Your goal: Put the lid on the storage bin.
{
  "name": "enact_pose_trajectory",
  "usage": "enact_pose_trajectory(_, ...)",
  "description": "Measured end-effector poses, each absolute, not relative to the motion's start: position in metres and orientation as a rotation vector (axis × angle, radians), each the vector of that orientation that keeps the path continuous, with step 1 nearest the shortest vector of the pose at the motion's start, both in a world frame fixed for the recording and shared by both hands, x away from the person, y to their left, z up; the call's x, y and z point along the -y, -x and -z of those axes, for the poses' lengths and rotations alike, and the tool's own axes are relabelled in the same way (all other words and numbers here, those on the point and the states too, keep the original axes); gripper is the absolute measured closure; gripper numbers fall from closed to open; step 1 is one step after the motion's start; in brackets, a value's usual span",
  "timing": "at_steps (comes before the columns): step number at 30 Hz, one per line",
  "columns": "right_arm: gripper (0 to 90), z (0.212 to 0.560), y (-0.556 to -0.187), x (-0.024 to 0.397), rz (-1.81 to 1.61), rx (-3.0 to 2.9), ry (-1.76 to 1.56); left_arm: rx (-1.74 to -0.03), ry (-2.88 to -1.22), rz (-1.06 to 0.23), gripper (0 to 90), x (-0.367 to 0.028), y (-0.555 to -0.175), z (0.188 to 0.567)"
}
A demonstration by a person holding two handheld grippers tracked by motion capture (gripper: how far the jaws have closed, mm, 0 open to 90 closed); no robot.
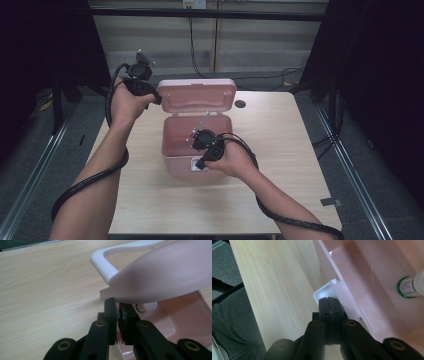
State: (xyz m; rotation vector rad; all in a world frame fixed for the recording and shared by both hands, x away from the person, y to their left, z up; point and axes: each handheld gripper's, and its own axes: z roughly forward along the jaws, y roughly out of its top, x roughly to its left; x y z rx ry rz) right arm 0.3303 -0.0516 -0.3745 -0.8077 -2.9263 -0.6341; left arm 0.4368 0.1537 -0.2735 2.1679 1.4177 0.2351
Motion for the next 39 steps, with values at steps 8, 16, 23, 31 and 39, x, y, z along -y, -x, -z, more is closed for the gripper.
enact_pose_trajectory(8,90.0,0.375,-0.330,0.051,0.641,2.921,0.816,-1.428,-2.152,-0.211,89.8,-0.159,-0.434,0.280)
enact_pose_trajectory(16,90.0,0.375,-0.331,0.052,0.638,2.922,0.813,-1.461,-2.145,-0.222,90.0,-0.172,-0.440,0.275)
enact_pose_trajectory(23,90.0,0.375,-0.332,0.052,0.649,2.916,0.808,-1.473,-2.107,-0.224,90.0,-0.179,-0.456,0.258)
enact_pose_trajectory(31,90.0,0.374,-0.334,0.053,0.659,2.897,0.812,-1.434,-2.083,-0.233,90.0,-0.173,-0.468,0.234)
enact_pose_trajectory(39,88.3,0.374,-0.333,0.053,0.660,2.899,0.814,-1.394,-2.094,-0.204,90.0,-0.156,-0.472,0.232)
